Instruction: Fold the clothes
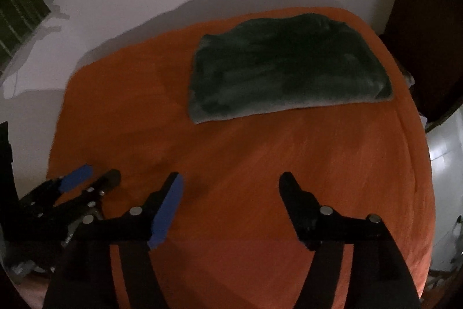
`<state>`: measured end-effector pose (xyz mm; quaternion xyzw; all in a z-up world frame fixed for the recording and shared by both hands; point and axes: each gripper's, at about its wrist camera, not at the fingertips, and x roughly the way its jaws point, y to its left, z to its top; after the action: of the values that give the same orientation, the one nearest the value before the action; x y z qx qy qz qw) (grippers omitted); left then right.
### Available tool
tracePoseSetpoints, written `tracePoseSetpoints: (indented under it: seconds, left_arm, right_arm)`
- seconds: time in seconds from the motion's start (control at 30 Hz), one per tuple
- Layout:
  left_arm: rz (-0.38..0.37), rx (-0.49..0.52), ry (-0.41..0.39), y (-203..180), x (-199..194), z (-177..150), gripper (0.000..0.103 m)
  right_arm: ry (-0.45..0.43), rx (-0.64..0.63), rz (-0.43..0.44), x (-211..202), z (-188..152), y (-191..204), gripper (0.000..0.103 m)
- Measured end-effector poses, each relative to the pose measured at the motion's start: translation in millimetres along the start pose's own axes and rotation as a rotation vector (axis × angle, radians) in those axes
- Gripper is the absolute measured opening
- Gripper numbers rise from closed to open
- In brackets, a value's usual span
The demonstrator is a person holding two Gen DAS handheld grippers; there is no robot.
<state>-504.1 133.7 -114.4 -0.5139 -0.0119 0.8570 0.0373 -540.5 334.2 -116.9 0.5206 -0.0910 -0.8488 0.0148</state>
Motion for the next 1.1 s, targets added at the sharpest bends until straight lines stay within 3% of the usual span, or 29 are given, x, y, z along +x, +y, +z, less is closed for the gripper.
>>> tracePoseSetpoints:
  seconds: [0.13, 0.3, 0.47, 0.57, 0.7, 0.8, 0.97, 1.1]
  left_arm:
    - [0.04, 0.02, 0.001, -1.2, -29.2, -33.2, 0.06]
    - [0.038, -0.085, 0.011, -1.4, -54.6, -79.1, 0.062]
    - [0.002, -0.138, 0.024, -11.6, -57.1, -109.3, 0.063]
    - [0.005, -0.135, 0.036, -21.7, -58.5, -118.4, 0.063]
    - [0.085, -0.057, 0.014, -39.6, -51.6, -116.3, 0.063]
    - [0.055, -0.081, 0.016, -40.2, -43.5, -110.7, 0.063]
    - [0.085, -0.074, 0.026, -41.2, -25.2, -103.8, 0.063]
    - [0.067, -0.067, 0.038, -41.2, -11.4, -102.2, 0.063]
  right_arm:
    - [-0.016, -0.011, 0.027, -33.0, -30.0, 19.6, 0.076]
    - [-0.025, -0.074, 0.05, -62.8, -74.0, 23.6, 0.089]
    - [-0.03, -0.084, 0.053, -71.6, -108.4, 13.6, 0.091]
    - [-0.015, -0.087, 0.058, -70.6, -114.8, 8.6, 0.091]
    - [-0.004, -0.1, 0.062, -63.2, -114.3, 6.6, 0.091]
    - [0.002, -0.097, 0.055, -54.8, -114.6, 5.7, 0.091]
    - [0.018, -0.107, 0.059, -40.6, -113.0, 4.4, 0.091]
    - [0.046, -0.126, 0.048, -29.6, -115.5, 6.9, 0.091]
